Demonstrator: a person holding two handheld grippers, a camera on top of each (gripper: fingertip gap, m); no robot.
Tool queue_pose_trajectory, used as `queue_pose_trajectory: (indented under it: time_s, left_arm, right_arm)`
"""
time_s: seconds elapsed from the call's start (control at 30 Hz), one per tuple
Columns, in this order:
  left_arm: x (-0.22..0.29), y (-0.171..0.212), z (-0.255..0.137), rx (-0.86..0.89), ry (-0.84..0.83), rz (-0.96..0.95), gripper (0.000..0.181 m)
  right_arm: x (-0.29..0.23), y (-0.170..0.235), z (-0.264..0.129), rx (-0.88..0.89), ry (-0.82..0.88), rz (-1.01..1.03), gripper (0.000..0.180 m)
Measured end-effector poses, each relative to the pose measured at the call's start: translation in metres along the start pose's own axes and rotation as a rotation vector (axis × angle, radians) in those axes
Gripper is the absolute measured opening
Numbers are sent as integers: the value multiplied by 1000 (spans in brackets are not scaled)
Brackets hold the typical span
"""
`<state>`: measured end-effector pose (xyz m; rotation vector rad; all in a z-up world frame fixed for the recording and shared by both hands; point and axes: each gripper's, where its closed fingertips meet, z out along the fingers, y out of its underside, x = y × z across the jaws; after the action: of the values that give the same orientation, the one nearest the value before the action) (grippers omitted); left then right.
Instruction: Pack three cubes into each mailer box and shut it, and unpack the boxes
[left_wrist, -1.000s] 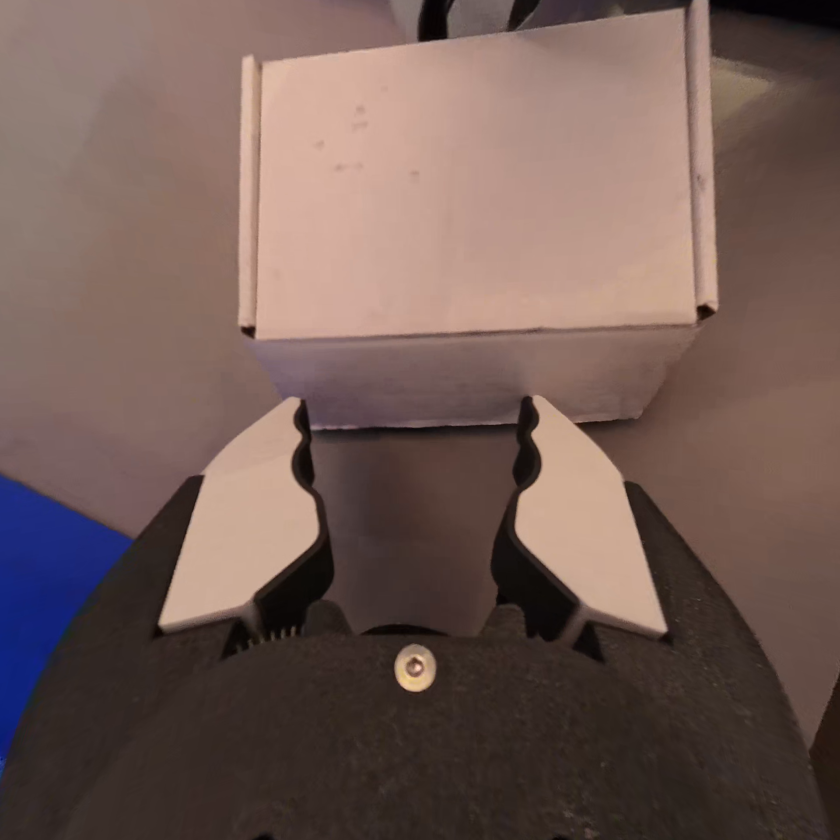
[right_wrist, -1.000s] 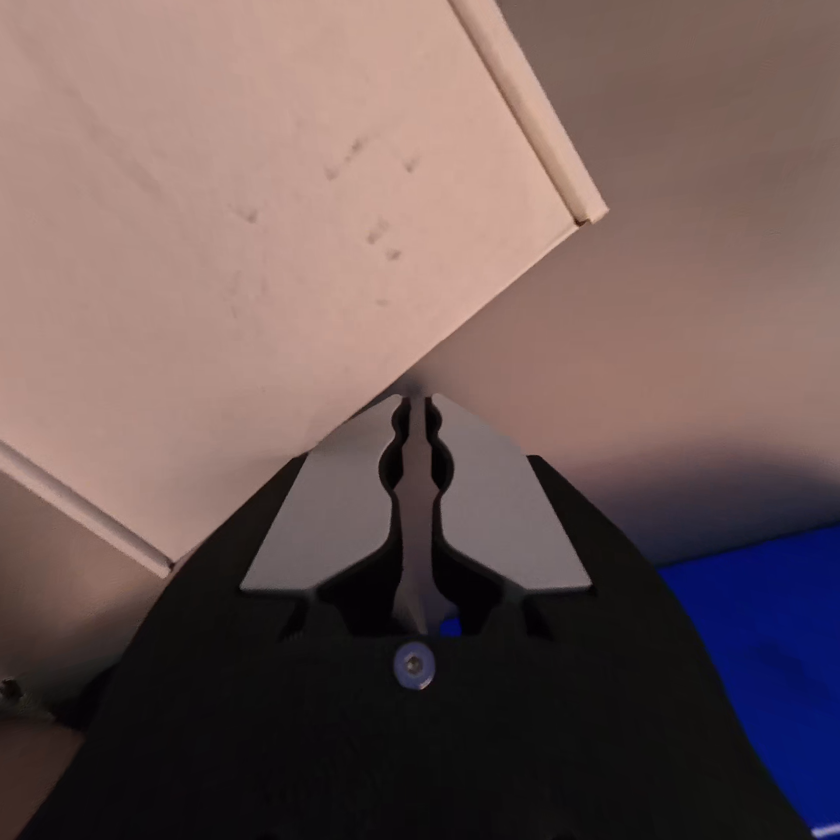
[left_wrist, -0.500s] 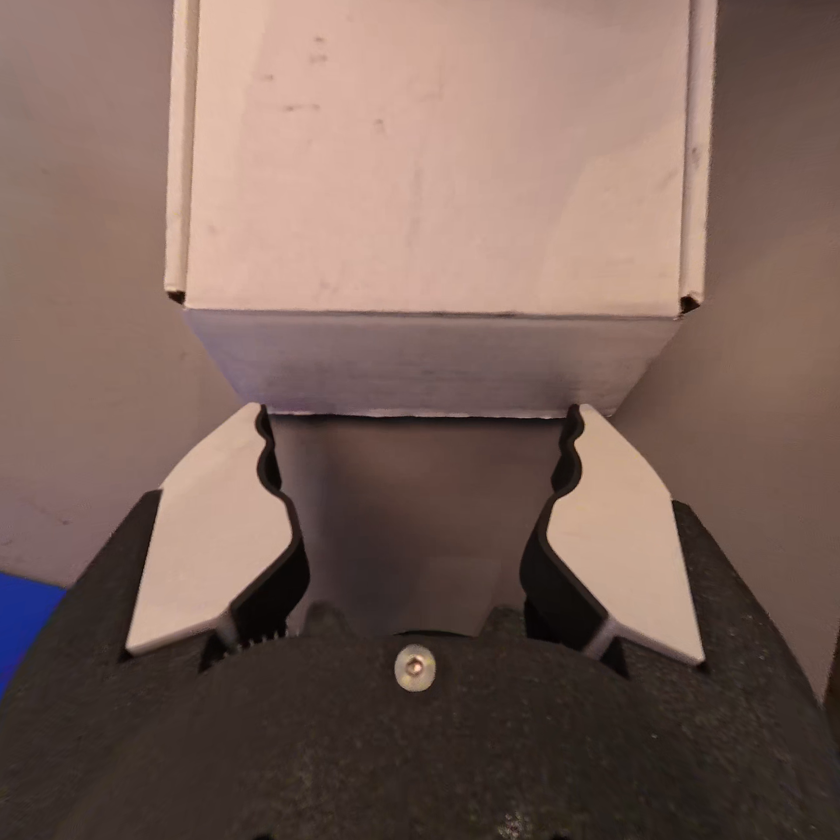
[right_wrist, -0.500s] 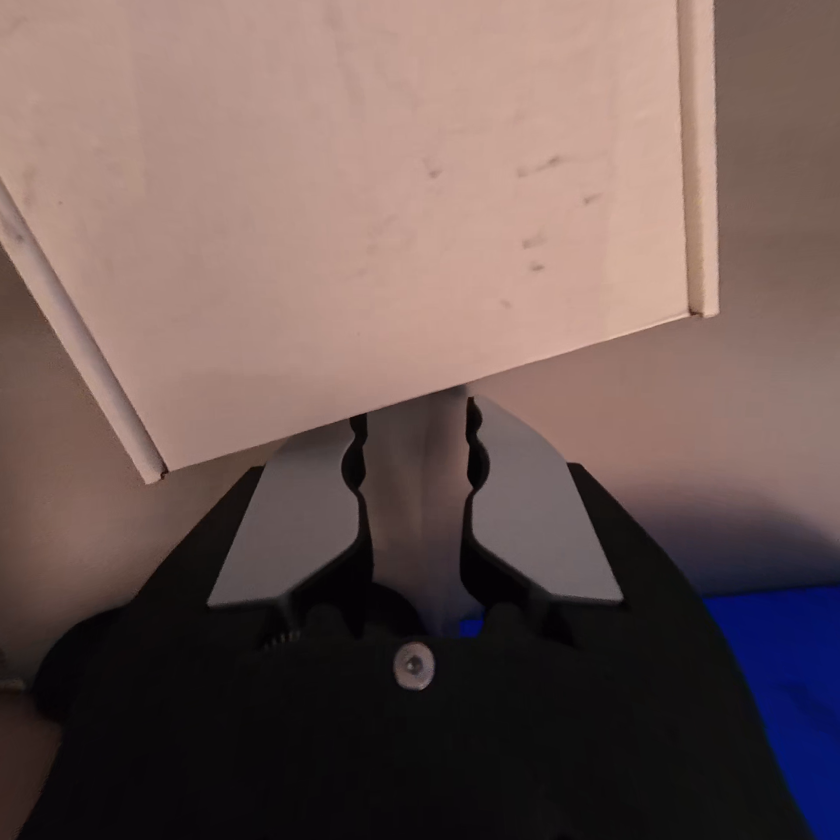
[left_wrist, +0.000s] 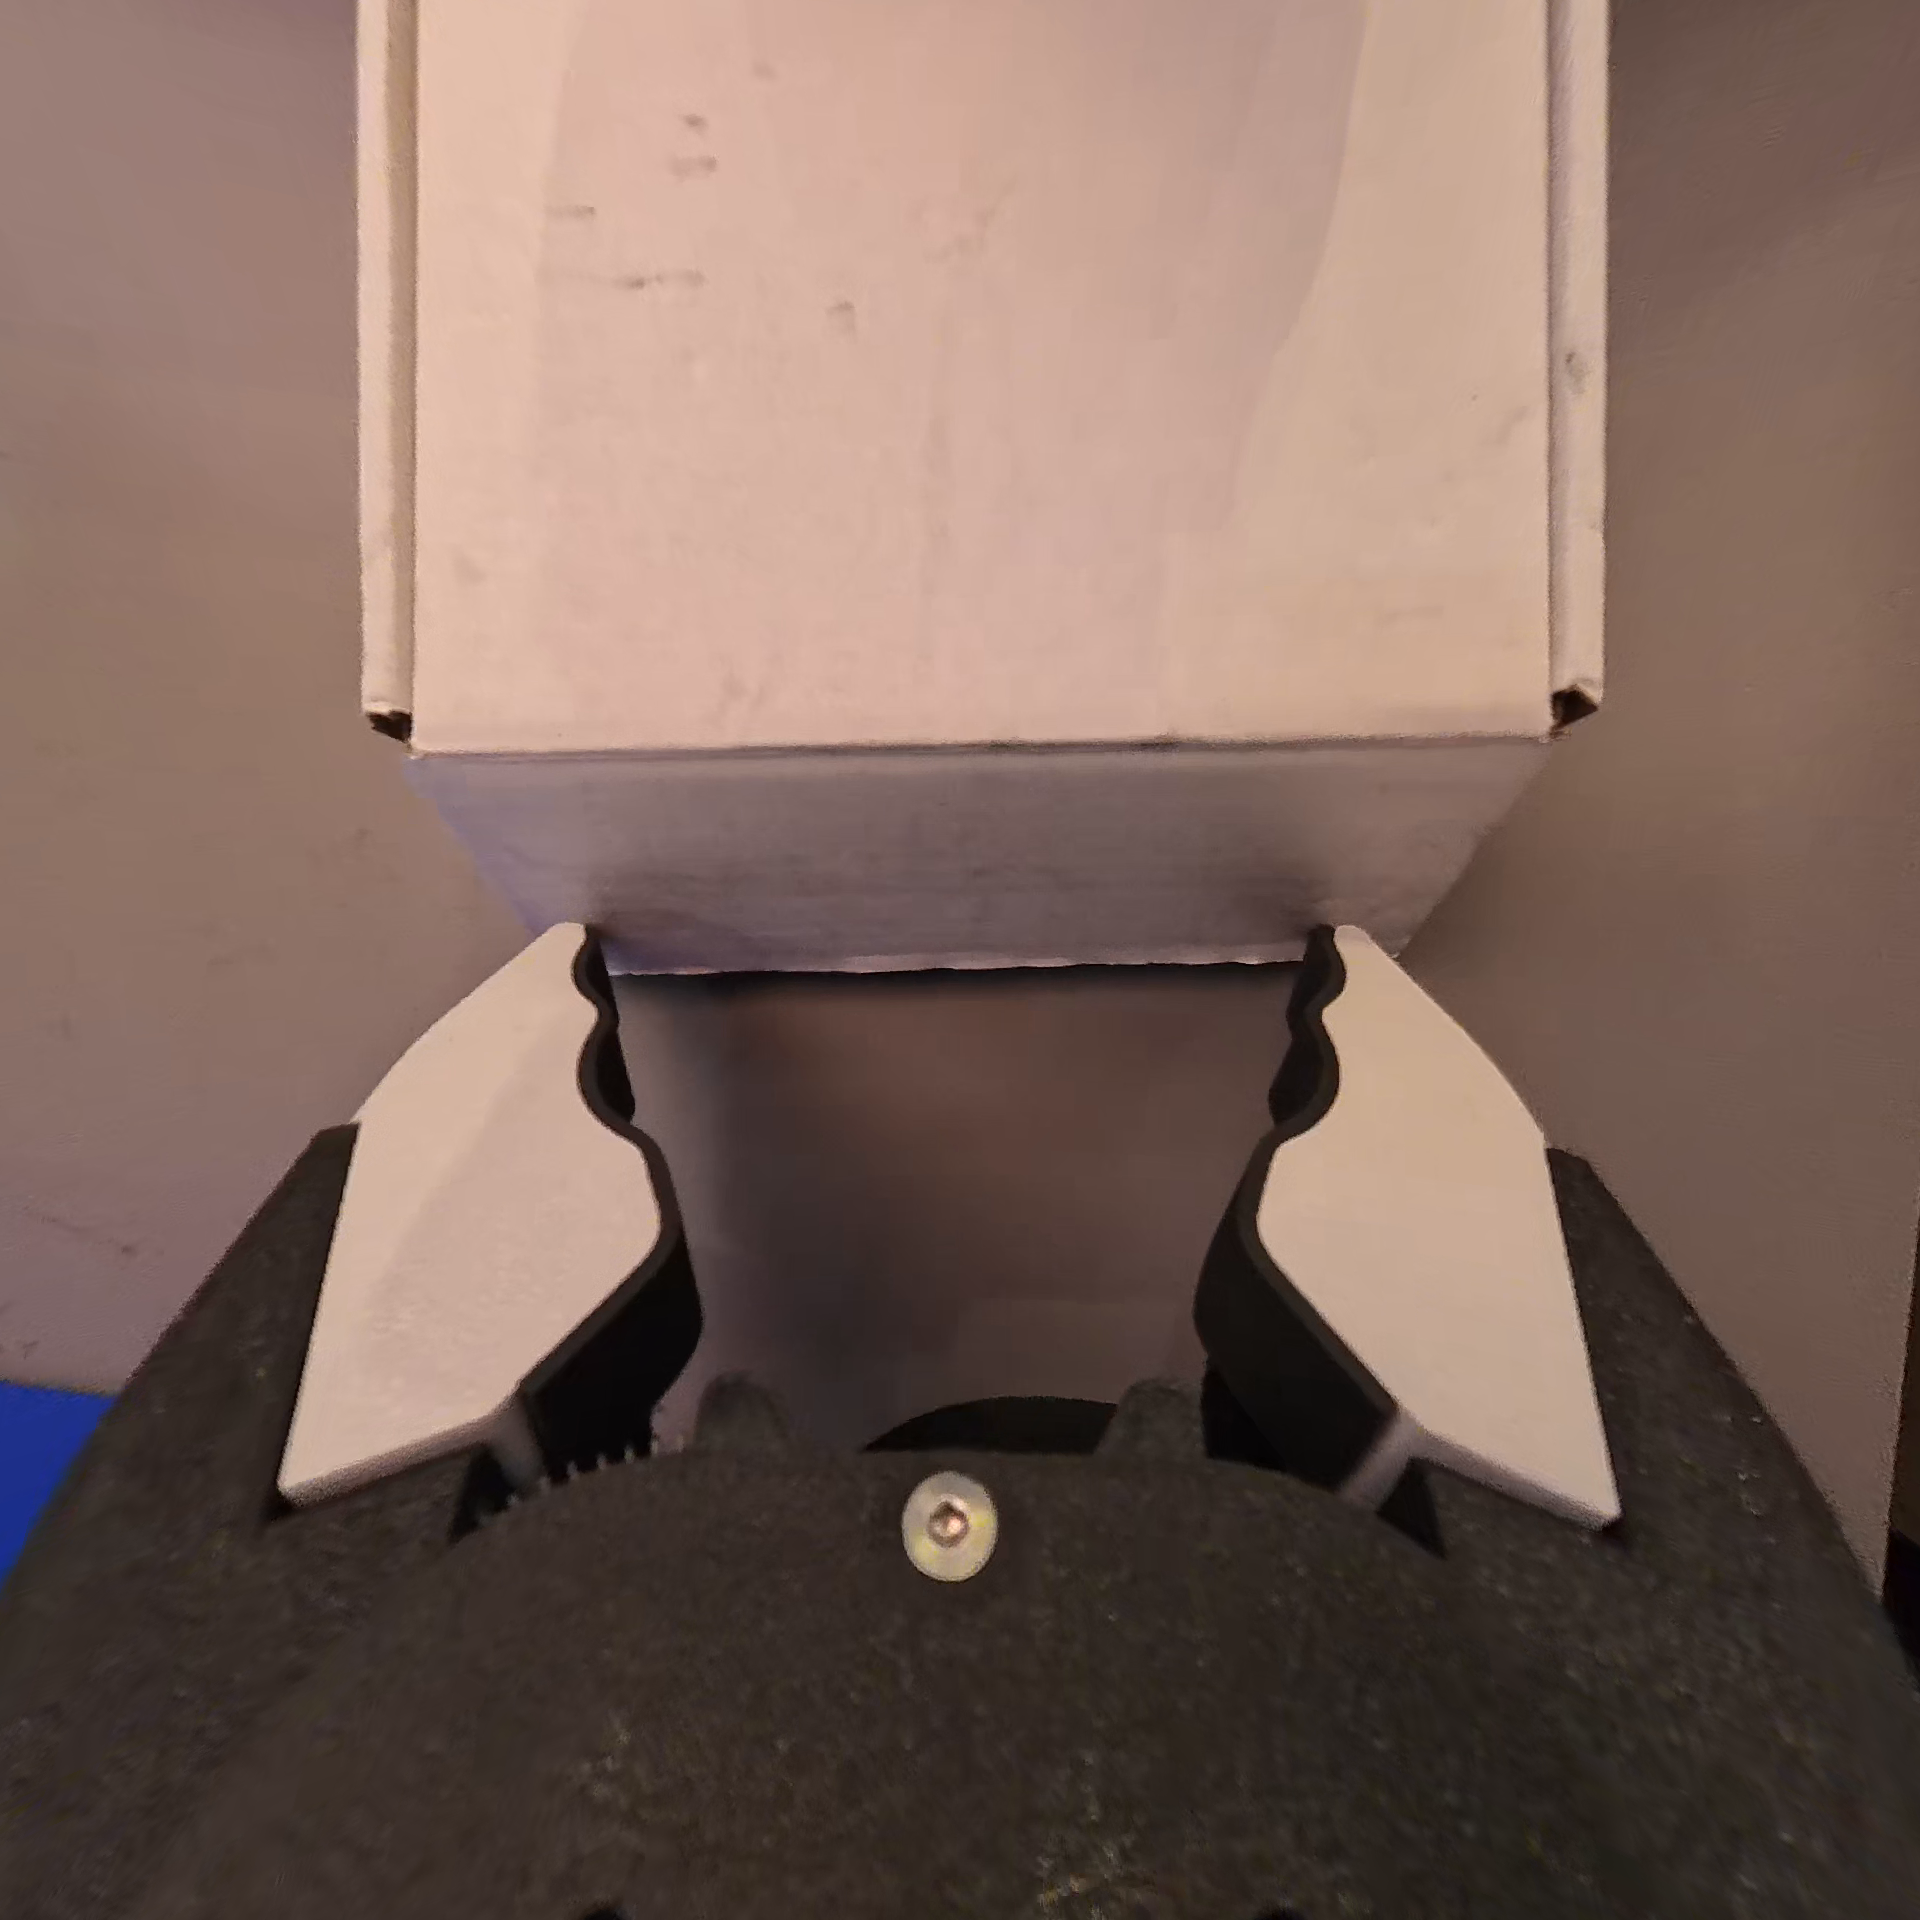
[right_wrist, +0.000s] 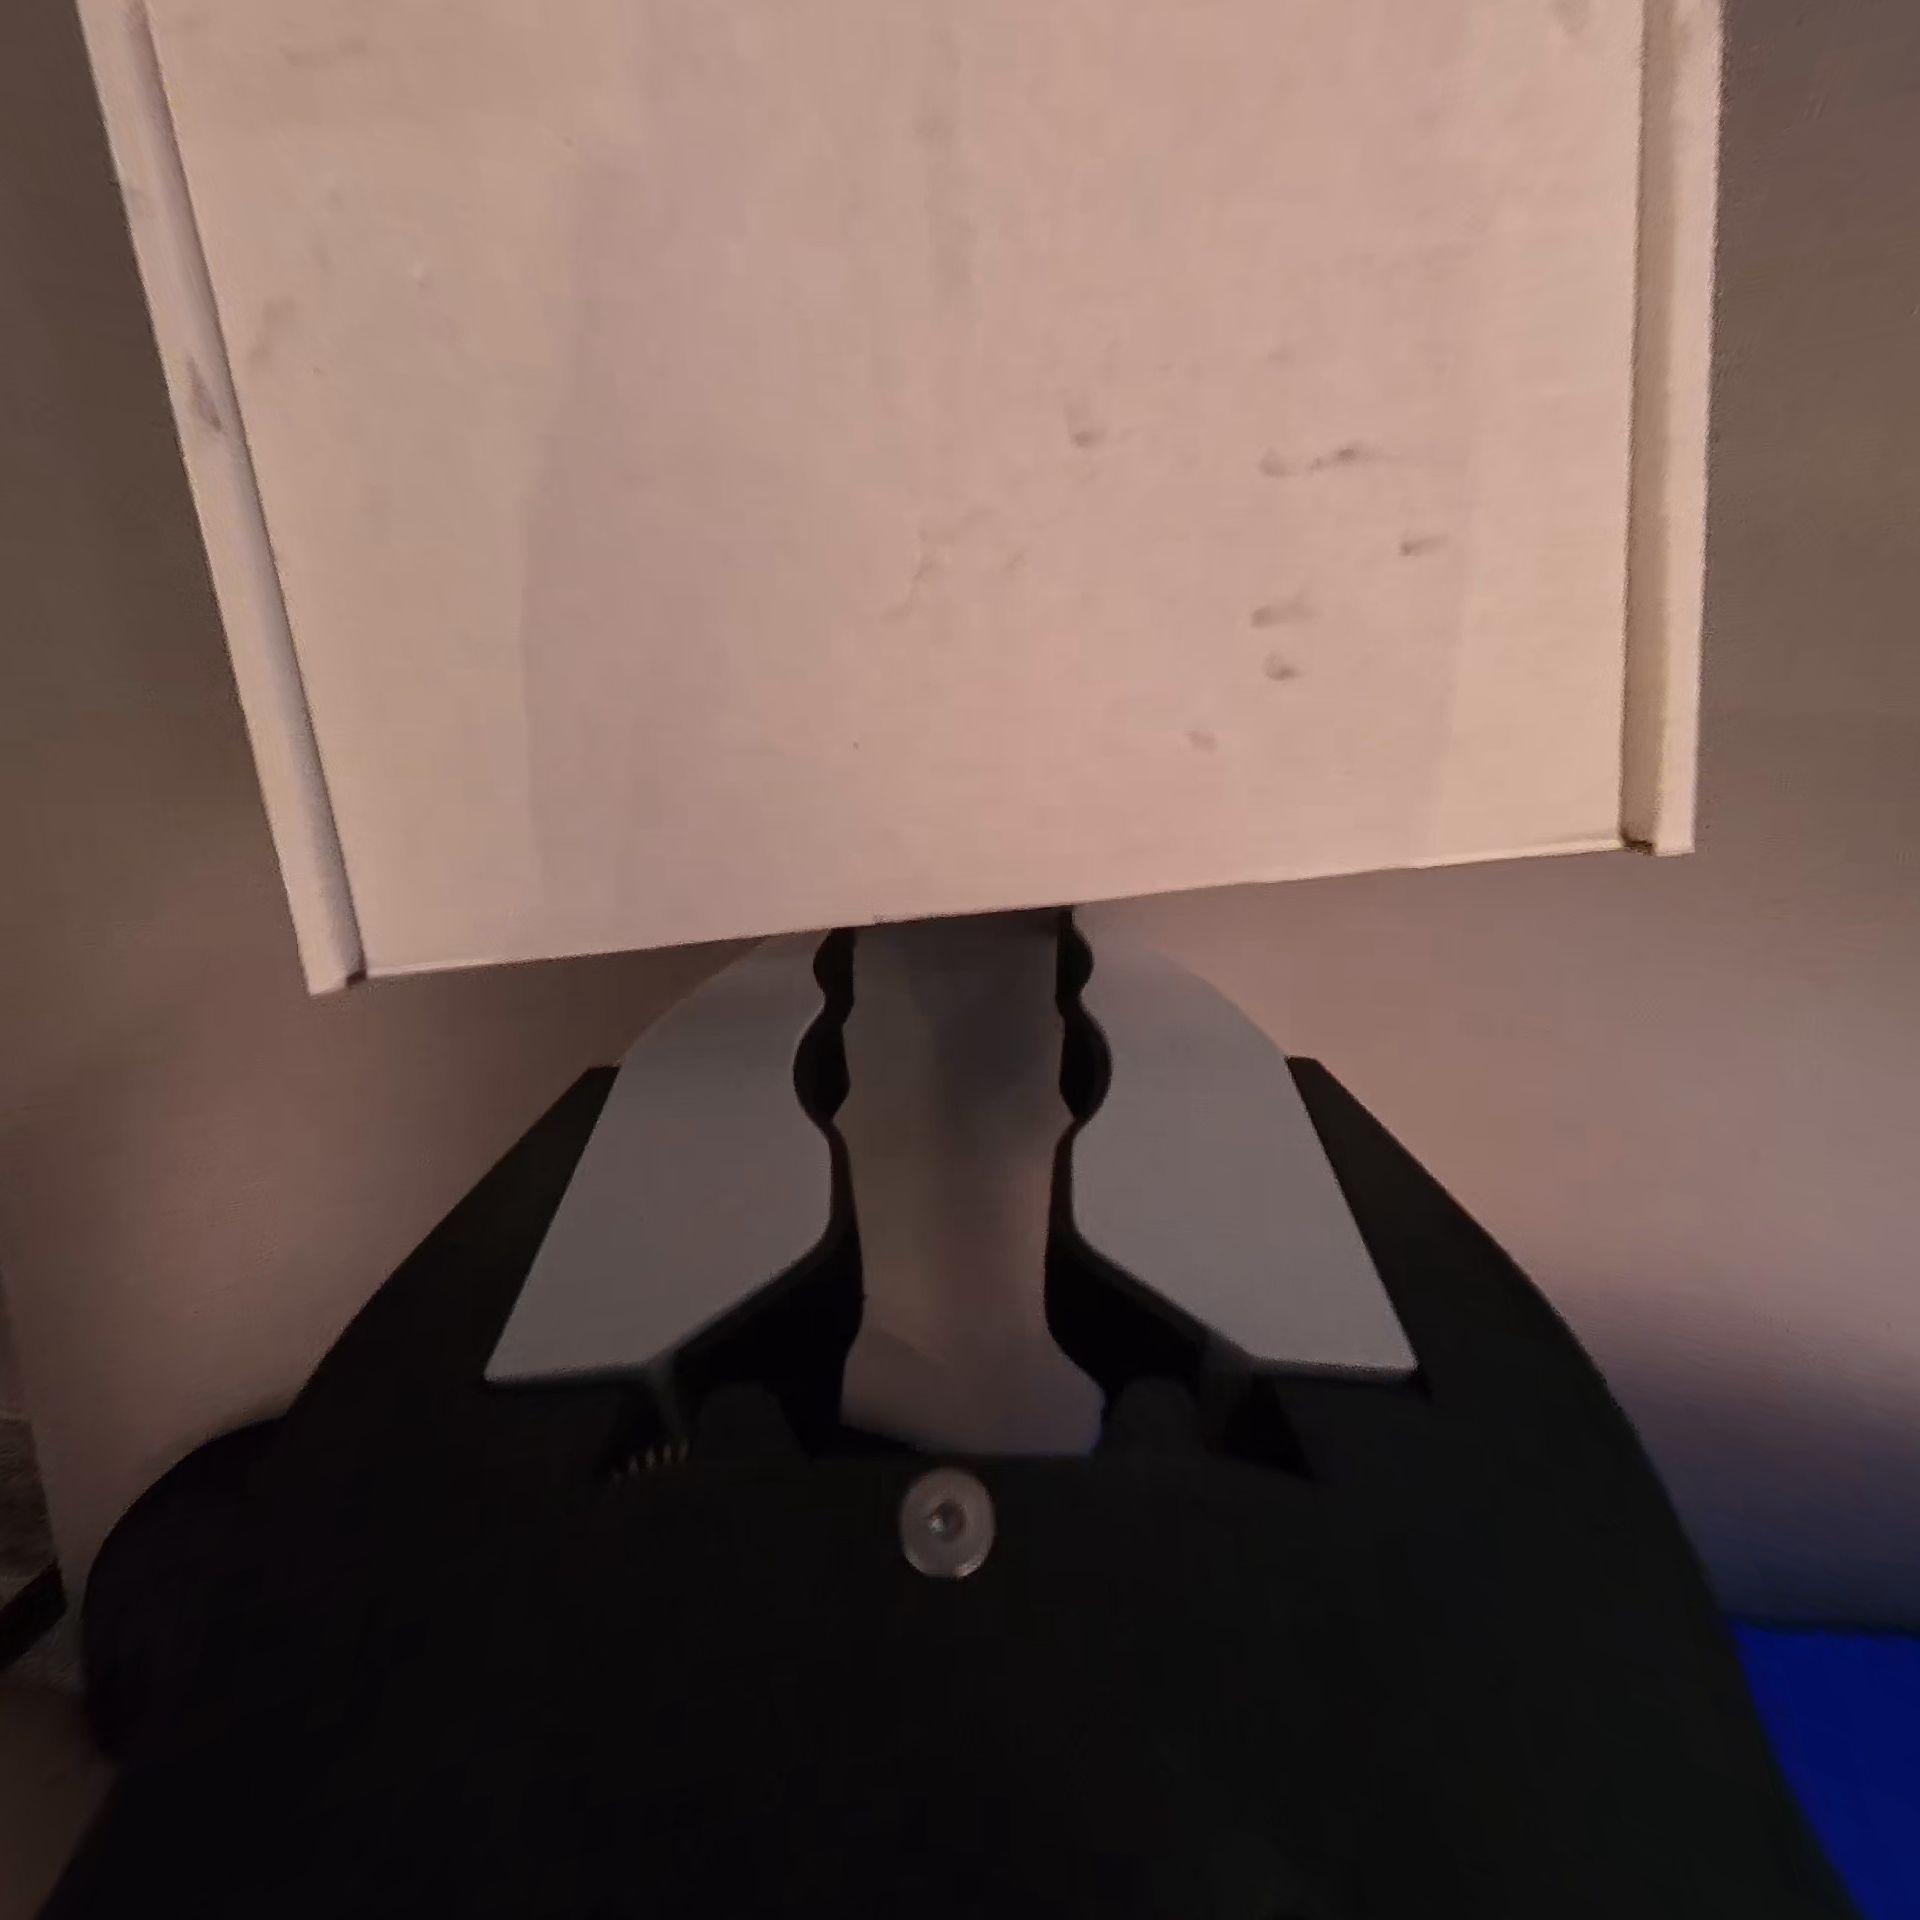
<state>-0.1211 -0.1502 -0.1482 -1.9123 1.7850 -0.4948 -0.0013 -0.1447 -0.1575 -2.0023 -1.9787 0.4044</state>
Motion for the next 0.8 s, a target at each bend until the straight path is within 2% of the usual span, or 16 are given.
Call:
queue_pose_trajectory:
  time_s: [0.03, 0.27, 0.47, 0.8]
  left_arm:
    - [1, 1, 0, -4, 4, 9, 122]
    - [4, 1, 0, 4, 22, 25, 122]
    - [4, 3, 2, -5, 15, 50, 123]
    - [4, 0, 9, 1, 12, 34, 124]
  right_arm:
    - [-1, -1, 0, 6, -2, -6, 40]
    - [-6, -3, 1, 22, -5, -57, 39]
    - [7, -6, -4, 29, 138, -103, 63]
    - [7, -12, -1, 81, 129, -120, 63]
